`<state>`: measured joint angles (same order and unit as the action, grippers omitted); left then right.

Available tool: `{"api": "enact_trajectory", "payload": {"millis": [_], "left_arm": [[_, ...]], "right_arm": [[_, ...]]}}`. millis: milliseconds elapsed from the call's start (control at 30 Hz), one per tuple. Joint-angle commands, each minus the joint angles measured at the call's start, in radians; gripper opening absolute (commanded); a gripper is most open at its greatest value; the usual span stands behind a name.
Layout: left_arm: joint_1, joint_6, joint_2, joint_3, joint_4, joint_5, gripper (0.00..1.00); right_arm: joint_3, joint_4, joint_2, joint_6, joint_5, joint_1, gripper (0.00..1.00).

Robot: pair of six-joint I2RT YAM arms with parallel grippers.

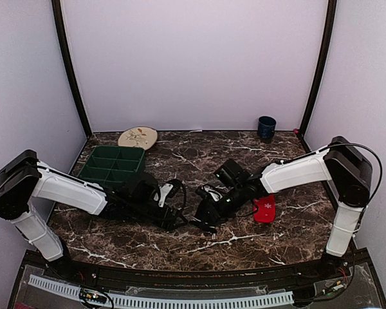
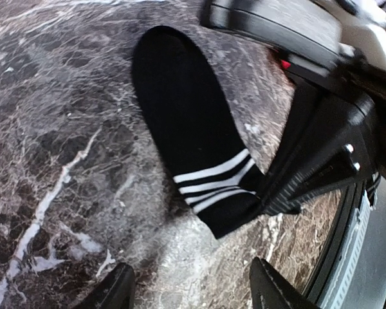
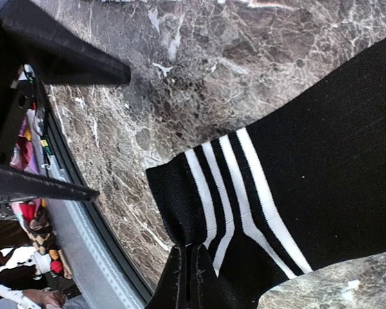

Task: Roll the socks
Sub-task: Roll the sock at the center of the board.

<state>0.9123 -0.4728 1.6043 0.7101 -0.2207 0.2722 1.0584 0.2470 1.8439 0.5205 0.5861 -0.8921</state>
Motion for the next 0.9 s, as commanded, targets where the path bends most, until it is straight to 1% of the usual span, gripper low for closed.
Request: {"api": "enact_trajectory", "payload": {"millis": [0, 133, 300, 367, 533, 633, 733, 867], "left_arm": [[0.002, 0.041, -0.07, -0.043, -0.137, 0.069, 0.63], [0.02, 0.078, -0.086, -0.036, -0.13, 0.054, 0.6], [0.071, 0.163, -0.035, 0.052, -0.024, 0.015, 0.51], [0.096, 0.196, -0.012, 0.085, 0.013, -0.018, 0.49], [0.126, 0.224, 0.012, 0.103, 0.017, -0.066, 0.44], [0.14, 0.248, 0.02, 0.111, 0.03, -0.106, 0.36], [0.154, 0.28, 0.025, 0.127, 0.052, -0.159, 0.23], [0.16, 0.312, 0.028, 0.137, 0.065, -0.212, 0.14]], "right_arm": [[0.016, -0.022, 0.033, 0.031, 0.079, 0.024, 0.0], [0.009, -0.028, 0.049, 0.044, 0.106, 0.036, 0.0], [-0.005, -0.058, 0.059, 0.071, 0.149, 0.052, 0.0], [-0.004, -0.063, 0.064, 0.078, 0.161, 0.059, 0.0], [-0.001, -0.068, 0.081, 0.093, 0.19, 0.076, 0.0], [0.002, -0.063, 0.091, 0.098, 0.203, 0.087, 0.0], [0.006, -0.063, 0.098, 0.103, 0.221, 0.099, 0.0], [0.01, -0.058, 0.108, 0.102, 0.241, 0.112, 0.0]]}}
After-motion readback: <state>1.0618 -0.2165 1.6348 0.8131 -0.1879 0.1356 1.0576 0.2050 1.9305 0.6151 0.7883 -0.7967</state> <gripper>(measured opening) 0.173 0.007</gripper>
